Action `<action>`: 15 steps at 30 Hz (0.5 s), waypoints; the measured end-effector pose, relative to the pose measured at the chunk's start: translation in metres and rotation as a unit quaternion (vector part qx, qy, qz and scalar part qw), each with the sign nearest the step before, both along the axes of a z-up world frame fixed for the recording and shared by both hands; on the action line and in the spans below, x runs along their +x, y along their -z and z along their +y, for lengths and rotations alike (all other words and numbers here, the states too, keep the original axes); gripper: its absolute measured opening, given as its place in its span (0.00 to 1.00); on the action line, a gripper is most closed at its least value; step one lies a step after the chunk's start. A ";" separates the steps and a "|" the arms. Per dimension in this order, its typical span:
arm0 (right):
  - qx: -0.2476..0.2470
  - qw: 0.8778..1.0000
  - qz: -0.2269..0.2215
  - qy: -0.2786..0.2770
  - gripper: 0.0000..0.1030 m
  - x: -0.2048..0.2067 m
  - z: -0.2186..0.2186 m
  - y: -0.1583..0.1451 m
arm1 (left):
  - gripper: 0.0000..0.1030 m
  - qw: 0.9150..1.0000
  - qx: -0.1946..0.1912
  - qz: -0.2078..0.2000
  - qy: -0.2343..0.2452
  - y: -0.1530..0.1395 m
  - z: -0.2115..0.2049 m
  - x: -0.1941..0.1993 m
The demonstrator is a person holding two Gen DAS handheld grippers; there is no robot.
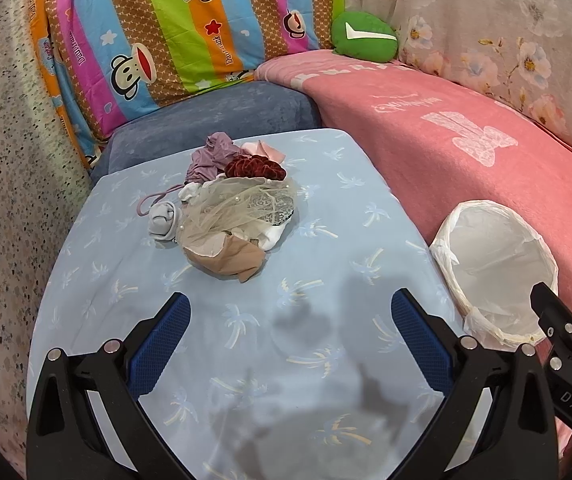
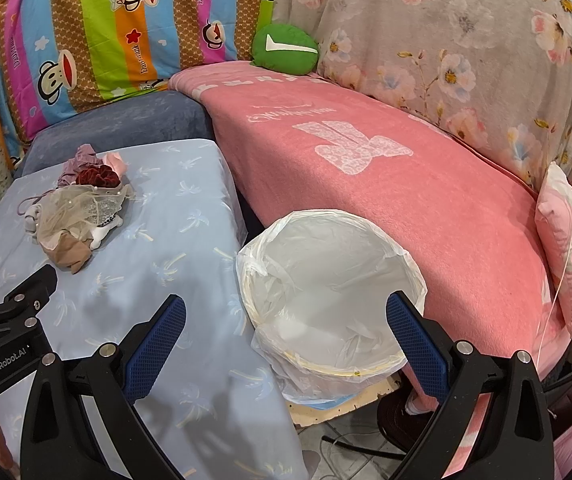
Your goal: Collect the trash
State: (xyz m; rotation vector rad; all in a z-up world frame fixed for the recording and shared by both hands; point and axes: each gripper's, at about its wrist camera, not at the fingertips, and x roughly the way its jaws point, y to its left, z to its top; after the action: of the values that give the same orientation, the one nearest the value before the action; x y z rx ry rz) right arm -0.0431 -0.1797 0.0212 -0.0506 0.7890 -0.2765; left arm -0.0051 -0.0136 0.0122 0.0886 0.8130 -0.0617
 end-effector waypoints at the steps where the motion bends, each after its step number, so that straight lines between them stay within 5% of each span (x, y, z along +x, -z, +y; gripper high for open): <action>1: 0.000 1.000 0.000 0.000 0.94 0.000 -0.001 -0.001 | 0.93 1.000 0.000 0.000 0.001 0.000 0.000 0.000; 15: 0.001 1.000 -0.007 0.008 0.94 0.000 -0.007 -0.006 | 0.93 1.000 -0.001 0.000 0.008 0.001 -0.002 0.001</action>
State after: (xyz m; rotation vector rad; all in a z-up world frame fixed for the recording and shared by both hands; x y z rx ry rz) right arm -0.0431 -0.1869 0.0276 -0.0406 0.7769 -0.2900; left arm -0.0044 -0.0153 0.0110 0.0938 0.8113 -0.0778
